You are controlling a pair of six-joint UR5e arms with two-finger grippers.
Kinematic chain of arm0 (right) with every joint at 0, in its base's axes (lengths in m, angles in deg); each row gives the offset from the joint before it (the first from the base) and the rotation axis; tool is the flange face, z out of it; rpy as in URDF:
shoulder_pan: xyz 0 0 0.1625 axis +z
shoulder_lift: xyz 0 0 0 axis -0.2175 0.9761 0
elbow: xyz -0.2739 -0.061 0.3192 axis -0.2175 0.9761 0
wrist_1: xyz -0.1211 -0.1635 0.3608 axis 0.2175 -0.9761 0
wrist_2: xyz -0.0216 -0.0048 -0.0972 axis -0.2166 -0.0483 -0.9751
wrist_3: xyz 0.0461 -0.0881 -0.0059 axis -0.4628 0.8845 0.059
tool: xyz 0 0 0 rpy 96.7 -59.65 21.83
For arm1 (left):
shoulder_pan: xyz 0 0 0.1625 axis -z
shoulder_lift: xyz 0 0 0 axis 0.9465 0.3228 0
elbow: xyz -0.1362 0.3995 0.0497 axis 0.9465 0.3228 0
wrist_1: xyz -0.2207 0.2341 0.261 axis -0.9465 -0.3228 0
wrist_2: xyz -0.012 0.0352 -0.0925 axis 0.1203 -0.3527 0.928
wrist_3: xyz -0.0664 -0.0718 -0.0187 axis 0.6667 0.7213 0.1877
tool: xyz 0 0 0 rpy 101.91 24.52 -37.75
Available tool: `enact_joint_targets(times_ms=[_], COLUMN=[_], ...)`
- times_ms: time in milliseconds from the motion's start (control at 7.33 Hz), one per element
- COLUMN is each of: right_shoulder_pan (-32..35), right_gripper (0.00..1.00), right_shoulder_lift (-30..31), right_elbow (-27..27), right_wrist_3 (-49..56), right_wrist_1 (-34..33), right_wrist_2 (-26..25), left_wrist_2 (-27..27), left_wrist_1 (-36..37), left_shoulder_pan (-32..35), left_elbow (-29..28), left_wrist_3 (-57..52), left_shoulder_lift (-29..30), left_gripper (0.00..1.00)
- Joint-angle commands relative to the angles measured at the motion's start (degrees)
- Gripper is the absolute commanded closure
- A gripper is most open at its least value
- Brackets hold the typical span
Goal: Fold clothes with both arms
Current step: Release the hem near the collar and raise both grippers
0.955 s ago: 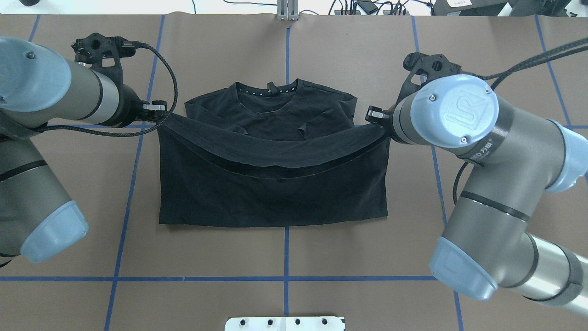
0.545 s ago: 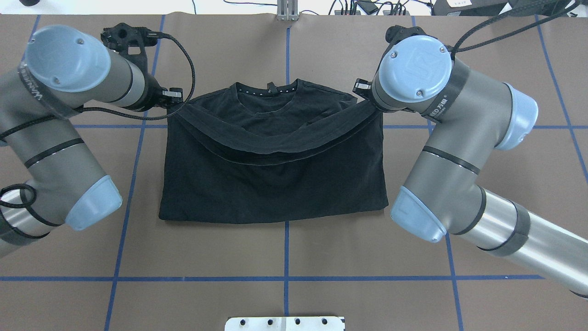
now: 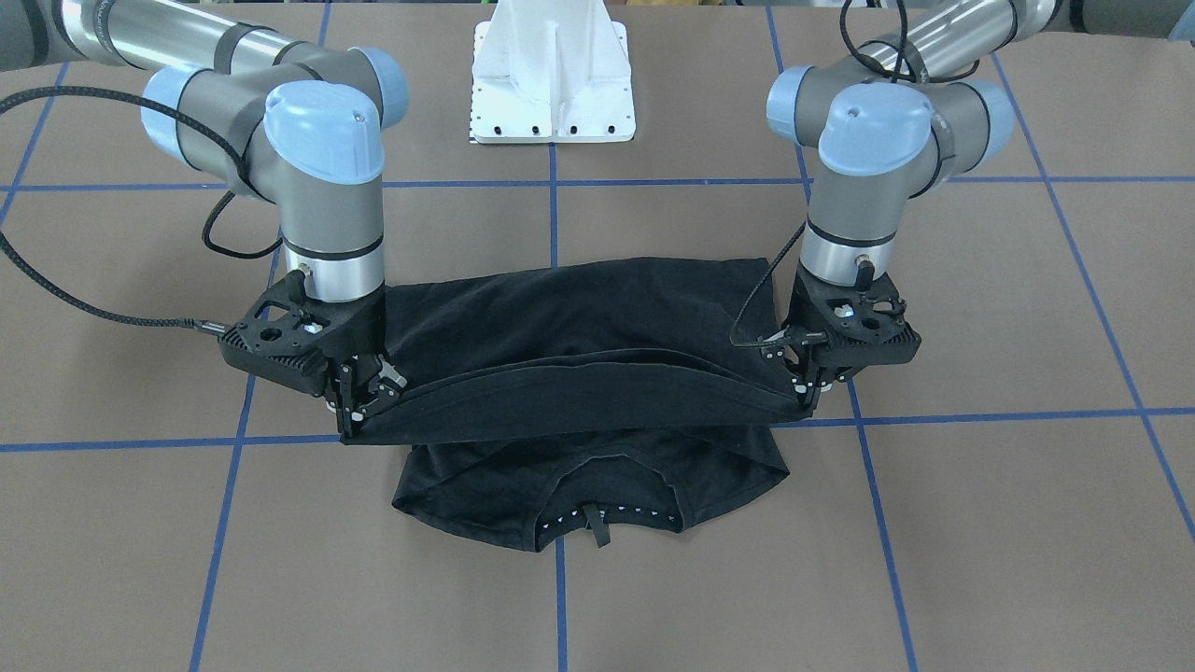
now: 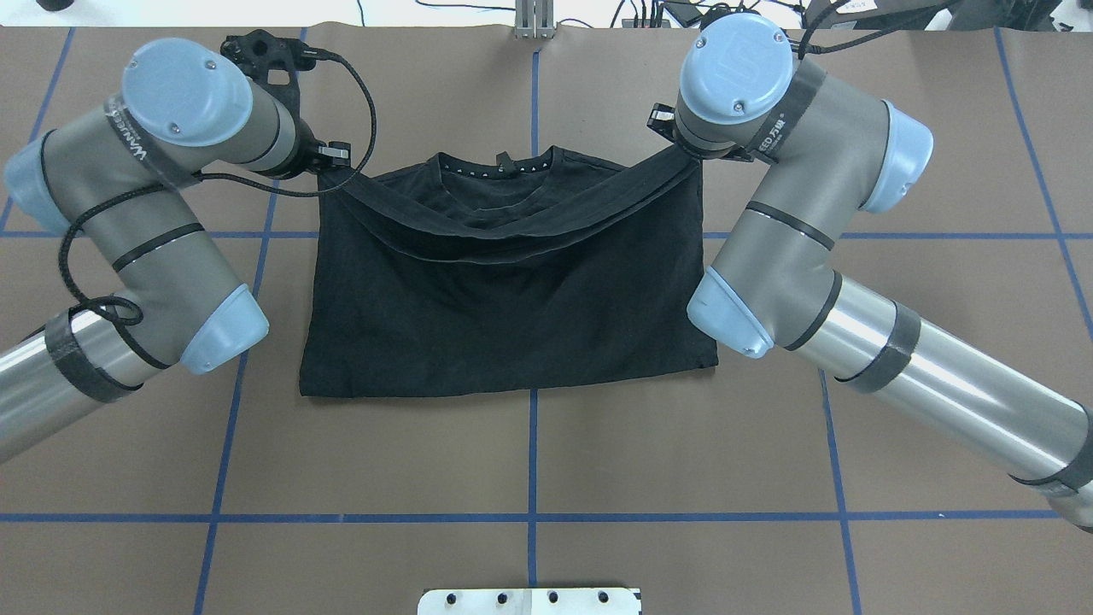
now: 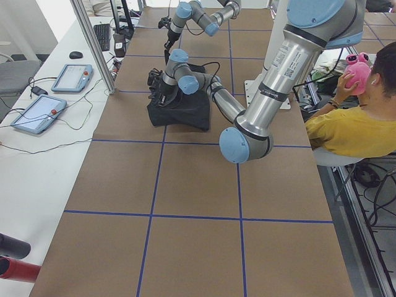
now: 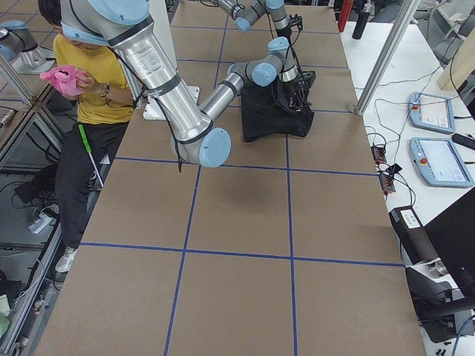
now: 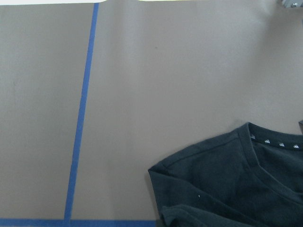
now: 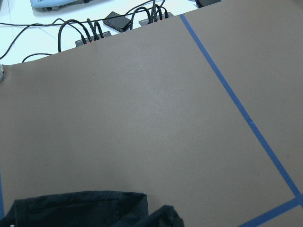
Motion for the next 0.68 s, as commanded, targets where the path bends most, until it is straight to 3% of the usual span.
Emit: enact_joint_targets(times_ms=[0, 273, 545], right_shoulder_pan=[0.6, 0.3, 0.2], right_gripper=[1.00, 1.00, 1.00], right_shoulder_lift=[-1.2, -1.2, -1.1], right_elbow=[8.0, 11.6, 12.0], right_wrist_3=[0.4, 0.5, 2.0], right_wrist_1=[6.7, 9.5, 9.7], right_wrist_2=[0.3, 0.4, 0.4], left_wrist_2=[-1.5, -2.4, -2.4], left_wrist_1=[-6.4, -12.2, -14.5], left_shoulder_pan=[0.3, 0.0, -0.4], left_elbow=[-9.8, -19.4, -21.3], left_wrist_3=[-1.0, -1.0, -1.2], left_shoulder_lift=[1.9, 4.5, 4.4], left_gripper=[1.00, 1.00, 1.00])
